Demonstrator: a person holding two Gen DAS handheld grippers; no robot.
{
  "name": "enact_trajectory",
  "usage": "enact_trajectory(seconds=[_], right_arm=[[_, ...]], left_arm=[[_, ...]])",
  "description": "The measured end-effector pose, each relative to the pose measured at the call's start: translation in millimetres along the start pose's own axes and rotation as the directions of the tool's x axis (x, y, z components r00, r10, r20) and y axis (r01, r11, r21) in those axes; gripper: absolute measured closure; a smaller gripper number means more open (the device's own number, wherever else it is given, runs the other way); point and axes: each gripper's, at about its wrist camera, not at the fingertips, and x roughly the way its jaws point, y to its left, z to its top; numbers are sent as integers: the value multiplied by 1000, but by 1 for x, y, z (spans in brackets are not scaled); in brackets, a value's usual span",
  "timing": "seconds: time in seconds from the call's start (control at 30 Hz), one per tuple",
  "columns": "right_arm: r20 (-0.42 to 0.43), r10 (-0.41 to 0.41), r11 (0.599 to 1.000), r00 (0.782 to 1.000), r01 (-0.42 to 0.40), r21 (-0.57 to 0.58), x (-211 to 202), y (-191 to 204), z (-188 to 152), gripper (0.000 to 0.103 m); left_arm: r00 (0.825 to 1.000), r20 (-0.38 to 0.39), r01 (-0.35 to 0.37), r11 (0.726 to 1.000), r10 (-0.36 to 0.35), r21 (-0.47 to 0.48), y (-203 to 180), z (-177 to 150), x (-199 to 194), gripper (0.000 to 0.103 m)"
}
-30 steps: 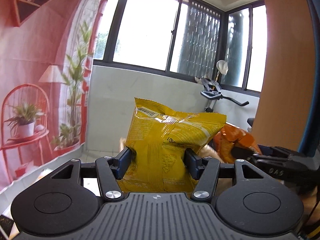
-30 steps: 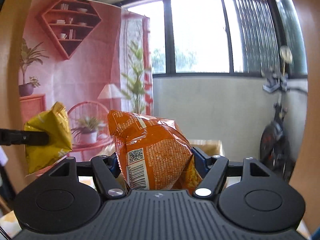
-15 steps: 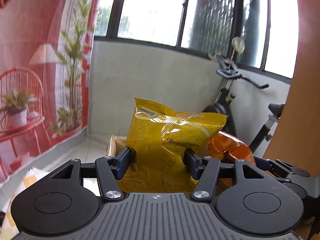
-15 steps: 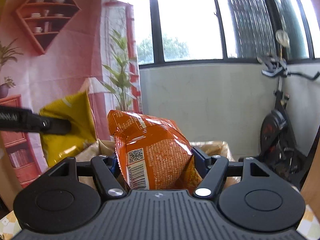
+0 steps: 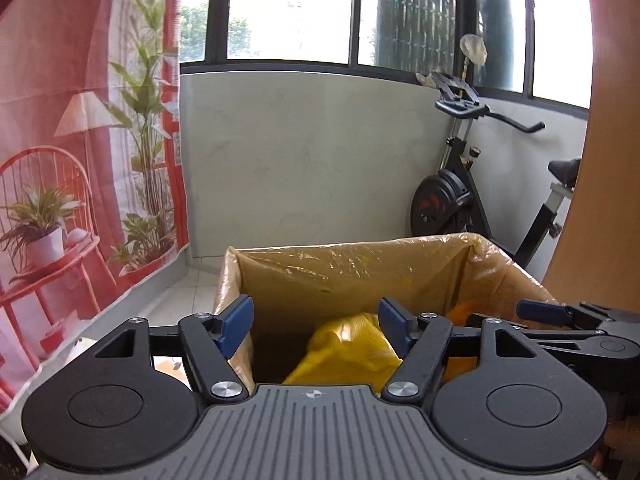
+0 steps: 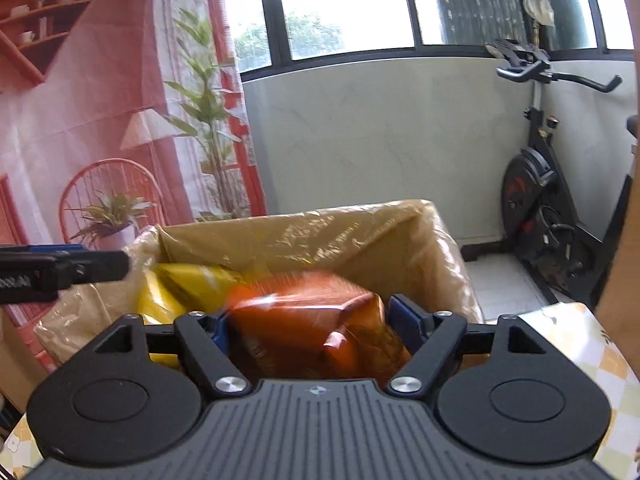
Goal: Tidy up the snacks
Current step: 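Lift both bags over the box and open both grippers to drop them, then move both grippers back down to the snack pile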
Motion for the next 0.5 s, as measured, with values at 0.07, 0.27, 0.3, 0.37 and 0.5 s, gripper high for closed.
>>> enact_trajectory(seconds=[0.07, 0.27, 0.3, 0.37, 0.5], right_arm=[[11, 14, 1000, 1000, -14, 16, -9, -2, -1, 24], [32, 23, 999, 999, -24, 40, -42, 1, 0, 24], [36, 28, 999, 999, -29, 41, -48, 2, -1, 24], [49, 37, 998, 998, -39, 43, -62, 5, 1, 24], [93, 52, 997, 994, -58, 59, -94, 9, 4, 24]], left_arm=[[1000, -4, 3, 1000, -3, -17, 5, 1, -9, 31], [1000, 9, -6, 998, 7, -62, 18, 11, -43, 32], [1000, 20, -7, 998, 9, -64, 20, 13, -51, 32], [999, 46, -20, 998, 23, -57, 20, 18, -68, 32], [995, 99, -19, 999, 23, -43, 20, 23, -102, 31]])
